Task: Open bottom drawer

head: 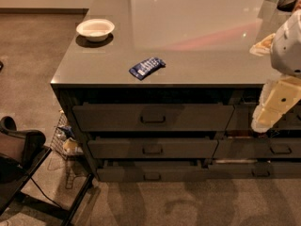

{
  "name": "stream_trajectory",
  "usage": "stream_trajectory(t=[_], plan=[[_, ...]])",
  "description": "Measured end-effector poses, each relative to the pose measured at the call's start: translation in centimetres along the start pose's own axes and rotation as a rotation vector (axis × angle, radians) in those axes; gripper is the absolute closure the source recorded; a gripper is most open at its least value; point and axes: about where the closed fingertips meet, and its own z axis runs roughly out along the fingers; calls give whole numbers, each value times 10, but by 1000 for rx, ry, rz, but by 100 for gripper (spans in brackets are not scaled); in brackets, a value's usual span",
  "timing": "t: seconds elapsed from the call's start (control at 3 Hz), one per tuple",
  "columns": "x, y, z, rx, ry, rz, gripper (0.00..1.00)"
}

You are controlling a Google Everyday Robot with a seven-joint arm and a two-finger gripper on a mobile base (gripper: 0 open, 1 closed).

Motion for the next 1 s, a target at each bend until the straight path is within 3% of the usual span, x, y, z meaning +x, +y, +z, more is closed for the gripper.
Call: stream_trajectory(t=[0.33,0.67,1.0], plan=[[2,7,22,10,-25,-32,0],[7,16,53,53,-19,-97,0],[30,18,127,65,42,-111,0]])
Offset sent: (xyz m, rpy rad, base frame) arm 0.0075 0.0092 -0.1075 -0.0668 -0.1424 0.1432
